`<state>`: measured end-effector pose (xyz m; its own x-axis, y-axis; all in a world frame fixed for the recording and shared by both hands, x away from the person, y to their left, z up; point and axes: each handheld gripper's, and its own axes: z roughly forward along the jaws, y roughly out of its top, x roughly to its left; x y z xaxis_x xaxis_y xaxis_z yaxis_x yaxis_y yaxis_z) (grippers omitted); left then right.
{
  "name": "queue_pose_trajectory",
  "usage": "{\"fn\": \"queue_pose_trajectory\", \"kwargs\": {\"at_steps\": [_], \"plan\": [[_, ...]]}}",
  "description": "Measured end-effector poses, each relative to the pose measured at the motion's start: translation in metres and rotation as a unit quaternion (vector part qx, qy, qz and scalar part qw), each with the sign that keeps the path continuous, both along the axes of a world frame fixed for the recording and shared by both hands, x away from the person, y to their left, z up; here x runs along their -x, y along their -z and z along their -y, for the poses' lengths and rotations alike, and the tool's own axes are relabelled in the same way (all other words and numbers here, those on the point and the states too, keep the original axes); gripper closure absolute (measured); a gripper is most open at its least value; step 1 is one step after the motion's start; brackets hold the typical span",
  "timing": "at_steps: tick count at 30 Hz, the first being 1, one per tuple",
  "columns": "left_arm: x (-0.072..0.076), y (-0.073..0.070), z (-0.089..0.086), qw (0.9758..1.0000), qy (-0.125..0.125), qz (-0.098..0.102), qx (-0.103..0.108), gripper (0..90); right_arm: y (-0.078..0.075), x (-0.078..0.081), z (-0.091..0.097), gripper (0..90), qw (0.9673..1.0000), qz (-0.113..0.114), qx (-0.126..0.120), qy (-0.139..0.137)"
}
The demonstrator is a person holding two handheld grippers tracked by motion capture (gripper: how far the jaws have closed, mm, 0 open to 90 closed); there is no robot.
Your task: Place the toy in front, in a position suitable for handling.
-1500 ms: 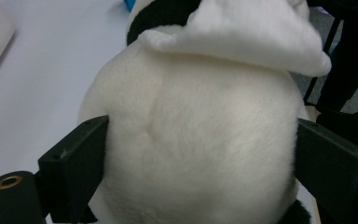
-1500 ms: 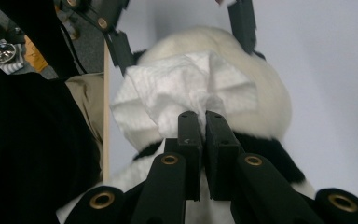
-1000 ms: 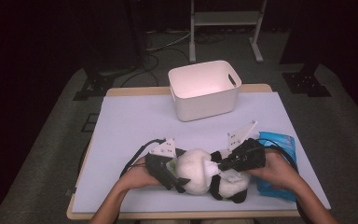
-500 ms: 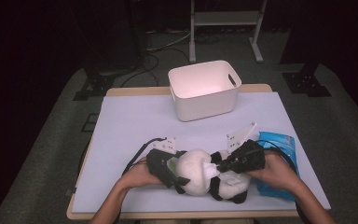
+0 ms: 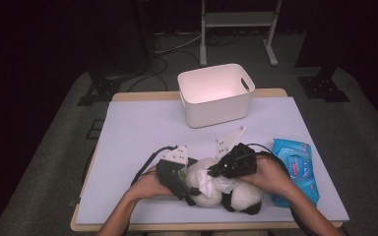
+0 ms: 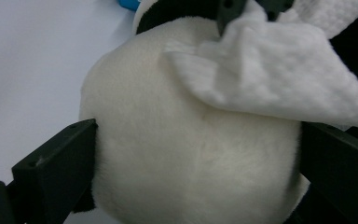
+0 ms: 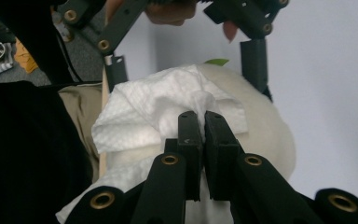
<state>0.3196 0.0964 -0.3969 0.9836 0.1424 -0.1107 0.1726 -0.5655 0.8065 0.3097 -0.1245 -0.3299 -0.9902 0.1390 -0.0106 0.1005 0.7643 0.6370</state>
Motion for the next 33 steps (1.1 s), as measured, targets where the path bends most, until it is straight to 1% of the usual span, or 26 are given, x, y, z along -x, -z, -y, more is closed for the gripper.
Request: {"fn": "queue_pose_trajectory", "kwargs": {"at_steps": [4, 6, 10, 12, 14, 15, 19, 20, 23, 25, 27, 28, 33], "plan": [[0.000, 0.000, 0.000, 1.0000, 0.001, 0.002, -0.001, 0.2, -0.002, -0.007, -0.007, 84.9, 0.9999, 0.010, 0.003, 0.012], [0.000, 0.000, 0.000, 1.0000, 0.002, 0.004, -0.001, 0.2, -0.002, -0.009, -0.013, 84.8, 0.9999, 0.011, 0.005, 0.010], [0.001, 0.001, -0.001, 1.0000, 0.003, 0.005, -0.003, 0.2, 0.000, -0.012, -0.024, 84.8, 0.9998, 0.012, 0.015, -0.002], [0.001, 0.001, -0.002, 1.0000, 0.001, 0.004, -0.002, 0.2, 0.000, -0.014, -0.025, 84.8, 0.9999, 0.009, 0.013, -0.001], [0.001, 0.001, -0.002, 1.0000, 0.001, 0.007, -0.003, 0.1, 0.000, -0.017, -0.024, 84.9, 0.9998, 0.000, 0.017, 0.004], [0.001, 0.001, -0.002, 1.0000, 0.001, 0.009, -0.002, 0.2, 0.000, -0.018, -0.023, 84.9, 0.9998, 0.000, 0.018, 0.006], [0.002, 0.002, -0.004, 0.9999, 0.003, 0.010, -0.004, 0.2, -0.001, -0.023, -0.012, 84.9, 0.9996, 0.000, 0.023, 0.017], [0.002, 0.002, -0.004, 0.9999, 0.003, 0.010, -0.004, 0.2, -0.001, -0.023, -0.007, 84.9, 0.9994, -0.003, 0.025, 0.025], [0.003, 0.002, -0.004, 0.9999, 0.003, 0.010, -0.006, 0.2, -0.003, -0.023, 0.006, 84.9, 0.9989, -0.007, 0.029, 0.035], [0.002, 0.002, -0.004, 0.9999, 0.003, 0.010, -0.006, 0.2, -0.004, -0.022, 0.017, 84.9, 0.9983, -0.009, 0.035, 0.045], [0.003, 0.002, -0.004, 0.9999, 0.004, 0.011, -0.007, 0.2, -0.005, -0.021, 0.029, 84.9, 0.9980, -0.010, 0.035, 0.052], [0.003, 0.002, -0.004, 0.9999, 0.003, 0.011, -0.007, 0.2, -0.006, -0.021, 0.037, 84.8, 0.9975, -0.009, 0.035, 0.060], [0.003, 0.002, -0.003, 0.9999, 0.003, 0.012, -0.006, 0.2, -0.007, -0.019, 0.067, 84.9, 0.9955, -0.012, 0.026, 0.090]]}}
